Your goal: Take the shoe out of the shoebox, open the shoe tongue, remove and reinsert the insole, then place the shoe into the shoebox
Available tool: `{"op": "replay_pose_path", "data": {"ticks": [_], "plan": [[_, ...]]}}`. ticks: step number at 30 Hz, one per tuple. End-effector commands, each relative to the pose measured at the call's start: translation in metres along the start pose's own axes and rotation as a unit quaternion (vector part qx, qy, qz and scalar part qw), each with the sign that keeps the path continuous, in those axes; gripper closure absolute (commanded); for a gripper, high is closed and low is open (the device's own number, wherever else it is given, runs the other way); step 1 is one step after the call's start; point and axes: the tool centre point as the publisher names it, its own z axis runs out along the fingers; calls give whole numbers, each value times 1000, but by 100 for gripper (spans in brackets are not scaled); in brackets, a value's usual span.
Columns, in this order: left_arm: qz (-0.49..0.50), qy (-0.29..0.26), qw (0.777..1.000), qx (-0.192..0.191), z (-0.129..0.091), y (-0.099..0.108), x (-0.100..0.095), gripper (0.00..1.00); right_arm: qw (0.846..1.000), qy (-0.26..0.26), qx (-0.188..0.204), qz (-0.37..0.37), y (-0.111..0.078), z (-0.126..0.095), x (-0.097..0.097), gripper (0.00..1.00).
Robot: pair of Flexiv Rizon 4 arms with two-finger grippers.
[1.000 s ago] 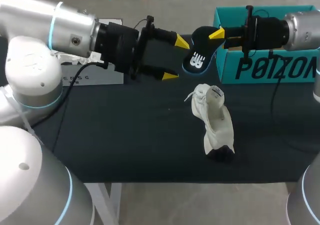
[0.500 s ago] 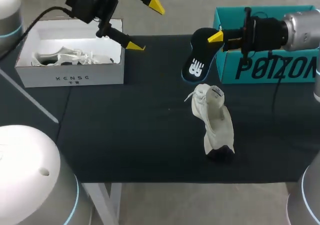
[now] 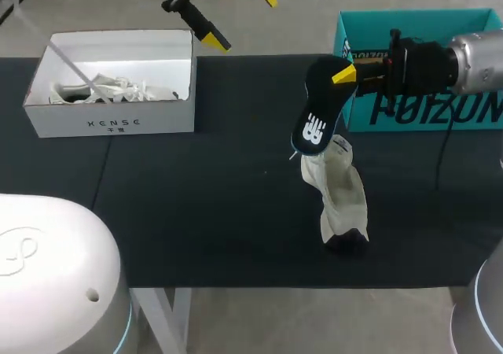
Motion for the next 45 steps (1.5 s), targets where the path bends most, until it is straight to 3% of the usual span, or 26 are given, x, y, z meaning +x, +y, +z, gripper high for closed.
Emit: {"op": "replay_pose_path", "data": {"ticks": [1, 40, 45], "plan": [[0, 162, 986, 41, -3, 6, -5, 0, 1000, 0, -9, -2, -8, -1, -7, 100], [0, 162, 986, 41, -3, 6, -5, 0, 1000, -18, 8, -21, -6, -4, -5, 100], [7, 234, 972, -18, -1, 21, -15, 0, 999, -24, 24, -21, -13, -5, -12, 100]]}}
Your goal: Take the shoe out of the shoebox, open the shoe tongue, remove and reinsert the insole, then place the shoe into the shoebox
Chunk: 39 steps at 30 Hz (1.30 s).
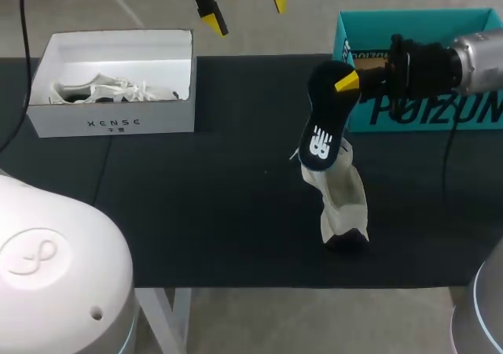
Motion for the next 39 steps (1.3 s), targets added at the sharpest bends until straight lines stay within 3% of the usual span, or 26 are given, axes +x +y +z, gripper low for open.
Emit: {"op": "replay_pose_path", "data": {"ticks": [1, 7, 16, 23, 39], "plan": [[-2, 76, 996, -45, -4, 3, -17, 0, 1000, -1, 9, 1, -1, -3, -6, 100], [15, 106, 988, -108, 3, 16, -28, 0, 1000, -3, 22, 7, -11, -3, -21, 100], [29, 119, 987, -99, 27, 34, -45, 0, 1000, -6, 27, 8, -14, -4, -27, 100], [28, 144, 984, -102, 30, 39, -51, 0, 999, -15, 35, 4, -12, 2, -23, 100], [28, 144, 984, -102, 30, 39, -51, 0, 999, -15, 35, 4, -12, 2, -23, 100]]}}
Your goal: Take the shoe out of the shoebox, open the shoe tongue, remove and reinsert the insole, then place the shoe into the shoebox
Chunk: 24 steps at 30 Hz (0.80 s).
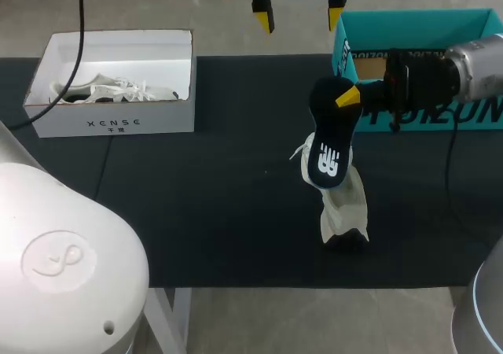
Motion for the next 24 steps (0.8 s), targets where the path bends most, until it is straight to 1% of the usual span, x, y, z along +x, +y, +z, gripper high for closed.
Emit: {"op": "replay_pose_path", "data": {"ticks": [1, 3, 4, 5, 7, 8, 9, 10, 12, 14, 15, 17, 19, 20, 21, 22, 24], "plan": [[2, -5, 1000, 0, 0, -1, 1, 0, 1000, -1, 0, 0, 0, 1, 0, 100], [6, -32, 999, -7, 1, -5, 4, 0, 1000, -1, 0, 0, 0, 1, 0, 100], [13, -60, 998, -9, 1, -7, 7, 0, 1000, -1, 0, 0, 0, 1, 0, 100], [28, -105, 994, -12, 0, -10, 11, 0, 1000, -1, 0, 0, 0, 1, 0, 100], [51, -176, 983, -28, -3, -16, 20, 0, 1000, -1, 0, 0, 0, 1, 0, 100], [62, -217, 973, -55, -5, -19, 26, 0, 1000, -1, 0, 0, 0, 1, 0, 100], [65, -226, 970, -69, -4, -22, 31, 0, 1000, -1, 0, 0, 0, 1, 0, 100], [66, -247, 963, -82, -1, -26, 37, 0, 1000, -1, 0, 0, 0, 1, 0, 100], [70, -292, 947, -111, 4, -31, 46, 0, 1000, -1, 0, 0, 0, 1, 0, 100], [64, -324, 934, -139, 10, -37, 55, 0, 1000, -1, 0, 0, 0, 1, 0, 100], [60, -347, 925, -144, 14, -39, 59, 0, 1000, -1, 0, 0, 0, 1, 0, 100], [53, -387, 905, -170, 19, -43, 69, 0, 1000, -1, 0, 0, 0, 1, 0, 100], [51, -429, 883, -182, 25, -46, 78, 0, 1000, -1, 0, 0, 0, 1, 0, 100], [48, -437, 878, -186, 26, -47, 81, 0, 1000, -1, 0, 0, 0, 1, 0, 100], [37, -455, 869, -191, 31, -48, 86, 0, 1000, -1, 0, 0, 0, 1, 0, 100], [37, -468, 861, -199, 33, -49, 88, 0, 1000, -1, 0, 0, 0, 1, 0, 100], [34, -502, 840, -202, 38, -52, 92, 0, 1000, -1, 0, 0, 0, 1, 0, 100]]}}
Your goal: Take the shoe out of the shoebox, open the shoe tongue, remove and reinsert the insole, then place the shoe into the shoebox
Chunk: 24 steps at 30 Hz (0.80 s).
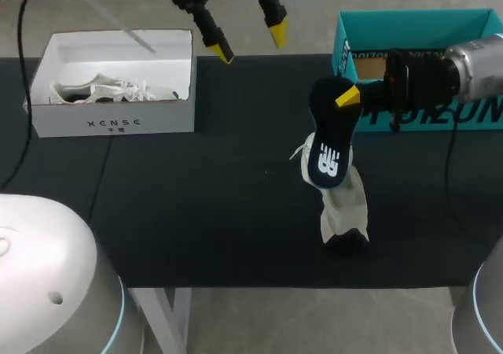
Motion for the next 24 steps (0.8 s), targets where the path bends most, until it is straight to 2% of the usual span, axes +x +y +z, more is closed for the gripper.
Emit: {"op": "replay_pose_path", "data": {"ticks": [1, 7, 16, 19, 24], "plan": [[-6, -375, 908, -188, 12, -20, 35, 0, 1000, -1, 0, 0, 0, 0, 0, 100], [-78, -415, 880, -216, 25, -19, 36, 0, 1000, -1, 0, 0, 0, 0, 0, 100], [-95, -416, 878, -216, 39, -14, 25, 0, 1000, -1, 0, 0, 0, 0, 0, 100], [-80, -404, 897, -161, 44, -10, 18, 0, 1000, -1, 0, 0, 0, 0, 0, 100], [-80, -404, 897, -161, 44, -10, 18, 0, 1000, -1, 0, 0, 0, 0, 0, 100]]}}
